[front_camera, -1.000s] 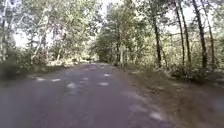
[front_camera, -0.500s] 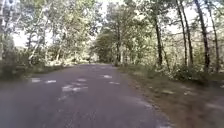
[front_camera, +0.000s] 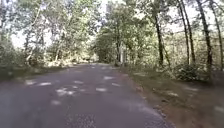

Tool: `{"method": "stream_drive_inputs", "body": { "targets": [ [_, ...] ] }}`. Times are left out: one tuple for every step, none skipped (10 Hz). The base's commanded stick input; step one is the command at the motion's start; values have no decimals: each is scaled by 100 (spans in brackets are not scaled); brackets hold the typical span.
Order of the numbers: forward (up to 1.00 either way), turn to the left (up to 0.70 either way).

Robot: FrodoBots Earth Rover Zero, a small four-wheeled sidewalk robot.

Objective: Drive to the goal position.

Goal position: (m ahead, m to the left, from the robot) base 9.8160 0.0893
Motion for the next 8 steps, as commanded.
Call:
{"method": "stream_drive_inputs", "body": {
  "targets": [
    [45,0],
    [45,0],
    [45,0],
    [45,0],
    [45,0],
    [45,0],
    [45,0],
    [45,14]
  ]
}}
